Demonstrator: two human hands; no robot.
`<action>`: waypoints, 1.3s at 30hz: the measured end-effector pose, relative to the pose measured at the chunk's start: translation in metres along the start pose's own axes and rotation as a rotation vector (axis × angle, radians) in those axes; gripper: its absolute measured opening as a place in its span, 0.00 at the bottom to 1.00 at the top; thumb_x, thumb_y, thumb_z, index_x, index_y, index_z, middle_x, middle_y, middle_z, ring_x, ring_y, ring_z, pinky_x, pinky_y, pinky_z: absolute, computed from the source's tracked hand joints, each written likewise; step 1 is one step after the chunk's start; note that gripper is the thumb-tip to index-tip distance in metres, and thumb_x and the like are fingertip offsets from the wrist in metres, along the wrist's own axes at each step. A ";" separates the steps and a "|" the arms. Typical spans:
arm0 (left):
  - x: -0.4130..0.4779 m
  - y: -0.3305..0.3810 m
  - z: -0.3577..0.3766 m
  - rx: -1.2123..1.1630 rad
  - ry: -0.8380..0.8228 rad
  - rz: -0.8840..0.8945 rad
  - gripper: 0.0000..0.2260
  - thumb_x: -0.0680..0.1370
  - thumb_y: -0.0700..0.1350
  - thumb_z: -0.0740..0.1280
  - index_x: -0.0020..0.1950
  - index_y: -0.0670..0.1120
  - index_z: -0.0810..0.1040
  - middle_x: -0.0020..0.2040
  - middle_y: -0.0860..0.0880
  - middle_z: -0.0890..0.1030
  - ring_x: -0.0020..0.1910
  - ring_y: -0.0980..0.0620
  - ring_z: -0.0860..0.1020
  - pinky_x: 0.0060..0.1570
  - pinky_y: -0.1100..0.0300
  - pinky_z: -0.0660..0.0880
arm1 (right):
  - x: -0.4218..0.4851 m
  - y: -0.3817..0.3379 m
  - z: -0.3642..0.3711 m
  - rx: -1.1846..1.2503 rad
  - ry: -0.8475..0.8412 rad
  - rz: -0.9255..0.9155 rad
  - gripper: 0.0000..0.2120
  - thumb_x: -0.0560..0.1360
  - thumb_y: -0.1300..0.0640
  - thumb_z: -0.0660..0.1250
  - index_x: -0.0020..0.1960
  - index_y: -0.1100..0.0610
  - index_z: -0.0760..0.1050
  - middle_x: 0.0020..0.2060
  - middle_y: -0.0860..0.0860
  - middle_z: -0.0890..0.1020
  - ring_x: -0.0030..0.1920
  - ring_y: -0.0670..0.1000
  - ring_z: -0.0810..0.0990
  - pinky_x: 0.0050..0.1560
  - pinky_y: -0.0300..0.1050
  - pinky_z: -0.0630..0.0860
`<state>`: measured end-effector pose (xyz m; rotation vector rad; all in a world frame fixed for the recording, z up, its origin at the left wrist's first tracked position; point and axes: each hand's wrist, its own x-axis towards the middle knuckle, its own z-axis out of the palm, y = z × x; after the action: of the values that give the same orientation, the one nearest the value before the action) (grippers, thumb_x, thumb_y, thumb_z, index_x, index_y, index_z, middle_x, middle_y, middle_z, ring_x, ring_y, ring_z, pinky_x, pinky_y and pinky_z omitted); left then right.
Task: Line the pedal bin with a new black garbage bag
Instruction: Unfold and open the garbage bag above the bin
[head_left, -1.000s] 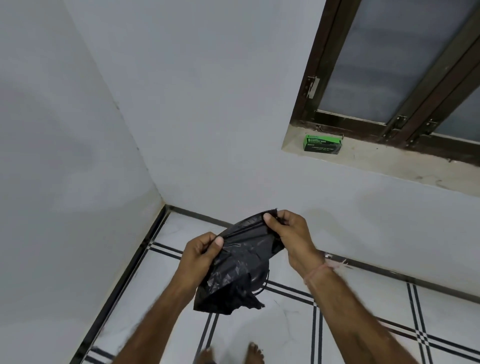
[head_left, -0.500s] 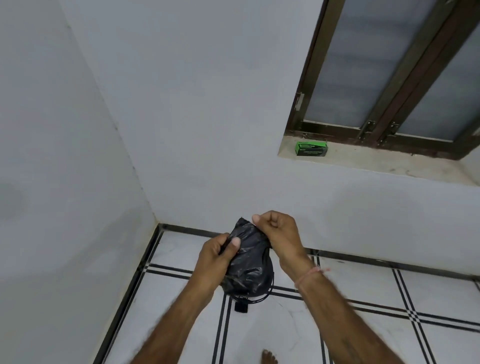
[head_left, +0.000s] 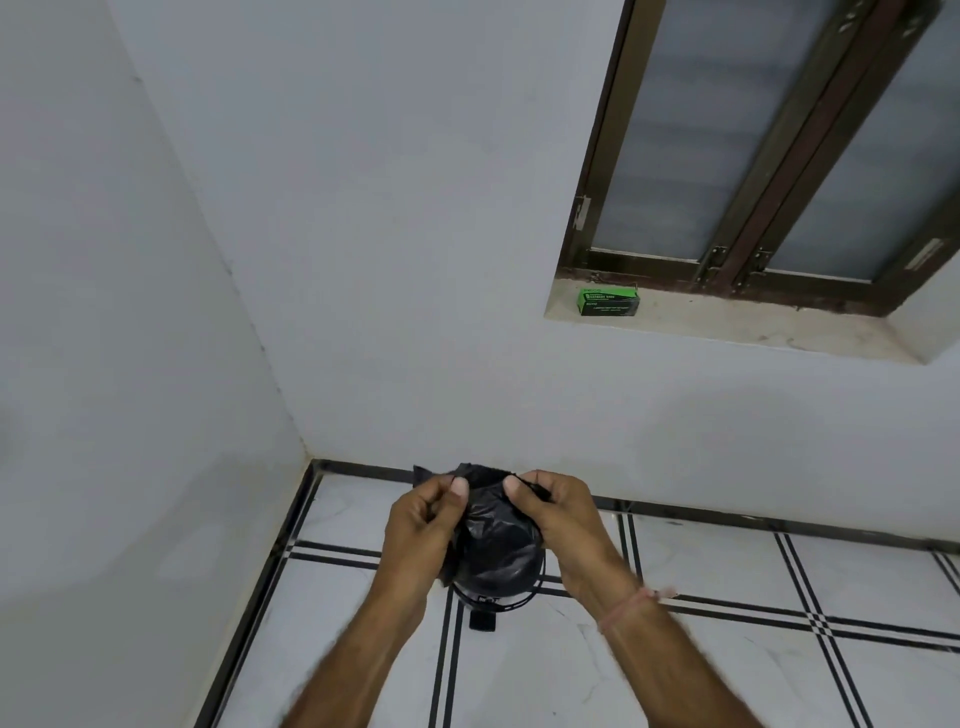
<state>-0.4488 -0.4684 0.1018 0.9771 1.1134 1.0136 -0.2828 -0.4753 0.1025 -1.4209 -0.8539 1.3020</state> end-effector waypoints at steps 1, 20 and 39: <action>0.000 0.003 0.001 0.000 -0.008 0.003 0.11 0.83 0.47 0.66 0.55 0.42 0.85 0.47 0.40 0.87 0.45 0.44 0.86 0.39 0.58 0.81 | 0.000 -0.002 -0.001 -0.011 -0.012 -0.002 0.08 0.79 0.57 0.73 0.46 0.61 0.85 0.42 0.62 0.88 0.43 0.59 0.87 0.47 0.51 0.84; -0.004 0.006 0.035 -0.208 0.155 -0.094 0.16 0.71 0.48 0.78 0.49 0.38 0.80 0.42 0.39 0.83 0.42 0.44 0.81 0.44 0.50 0.81 | -0.023 -0.002 -0.005 -0.180 0.128 -0.404 0.07 0.79 0.52 0.73 0.46 0.55 0.80 0.38 0.47 0.83 0.39 0.50 0.81 0.41 0.44 0.78; 0.008 -0.014 0.023 -0.470 0.203 -0.175 0.11 0.76 0.52 0.69 0.47 0.44 0.81 0.45 0.44 0.83 0.44 0.48 0.81 0.41 0.59 0.84 | -0.009 -0.006 -0.008 0.382 0.183 0.201 0.10 0.83 0.58 0.67 0.46 0.61 0.81 0.40 0.56 0.87 0.41 0.52 0.86 0.39 0.40 0.84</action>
<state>-0.4229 -0.4664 0.0907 0.4004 1.0381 1.1780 -0.2761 -0.4832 0.1106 -1.3145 -0.3233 1.3729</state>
